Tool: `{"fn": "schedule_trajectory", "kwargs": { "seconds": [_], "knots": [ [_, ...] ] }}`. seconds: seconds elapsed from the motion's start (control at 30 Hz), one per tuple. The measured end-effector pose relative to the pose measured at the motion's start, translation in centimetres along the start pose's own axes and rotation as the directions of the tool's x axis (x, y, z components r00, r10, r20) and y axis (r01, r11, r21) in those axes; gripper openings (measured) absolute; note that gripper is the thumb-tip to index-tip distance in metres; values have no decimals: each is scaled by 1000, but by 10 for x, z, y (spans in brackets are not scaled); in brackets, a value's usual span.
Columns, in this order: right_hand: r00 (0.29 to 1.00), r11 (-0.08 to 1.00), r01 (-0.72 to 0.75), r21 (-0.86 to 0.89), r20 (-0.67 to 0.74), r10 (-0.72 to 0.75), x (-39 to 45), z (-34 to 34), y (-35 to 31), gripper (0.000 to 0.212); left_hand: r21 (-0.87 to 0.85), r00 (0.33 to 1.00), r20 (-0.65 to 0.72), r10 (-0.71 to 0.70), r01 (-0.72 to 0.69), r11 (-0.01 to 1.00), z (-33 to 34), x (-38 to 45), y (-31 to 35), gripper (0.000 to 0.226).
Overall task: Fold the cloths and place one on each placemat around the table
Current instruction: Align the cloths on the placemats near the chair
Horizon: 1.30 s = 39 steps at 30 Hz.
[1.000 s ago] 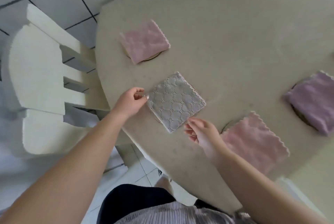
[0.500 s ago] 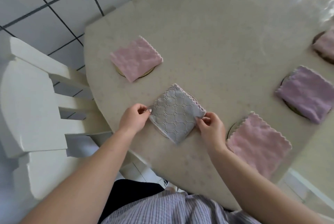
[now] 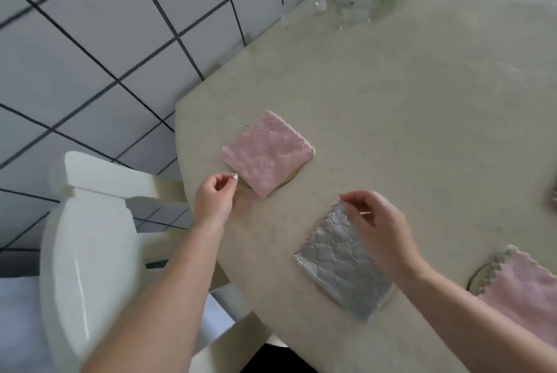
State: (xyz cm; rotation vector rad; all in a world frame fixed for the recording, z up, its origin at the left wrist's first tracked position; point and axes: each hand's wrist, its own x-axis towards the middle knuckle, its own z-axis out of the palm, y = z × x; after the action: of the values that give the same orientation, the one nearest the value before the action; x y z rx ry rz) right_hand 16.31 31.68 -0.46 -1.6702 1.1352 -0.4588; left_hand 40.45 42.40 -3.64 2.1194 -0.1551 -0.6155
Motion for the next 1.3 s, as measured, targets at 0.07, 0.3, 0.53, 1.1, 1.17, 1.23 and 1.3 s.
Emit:
{"fn": "schedule_trajectory", "kwargs": {
  "seconds": [0.07,0.3,0.53,1.1,1.17,1.23,1.3],
  "knots": [
    [973,997,-75,27,222,67,18,26,-17,15,40,998,-60,17,-15,999,-4,28,11,14],
    [638,621,-731,283,605,476,54,94,-37,11,205,998,2,-58,56,977,-1,75,27,25],
    [774,803,-570,173,441,454,69,117,-40,19,151,993,-55,-103,110,982,4,85,22,23],
    [828,947,-303,-109,462,318,75,114,-32,33,22,983,-165,-84,89,996,8,70,27,14],
    [917,972,-124,-202,351,190,76,105,-31,35,146,965,-218,147,-117,982,14,57,27,18],
    [971,950,196,-244,183,-154,79,96,-28,27,325,879,-119,462,-406,854,24,42,23,28],
    [878,800,477,-364,153,-454,89,92,-23,25,475,783,104,613,-581,661,38,31,12,42]
  ]
}}
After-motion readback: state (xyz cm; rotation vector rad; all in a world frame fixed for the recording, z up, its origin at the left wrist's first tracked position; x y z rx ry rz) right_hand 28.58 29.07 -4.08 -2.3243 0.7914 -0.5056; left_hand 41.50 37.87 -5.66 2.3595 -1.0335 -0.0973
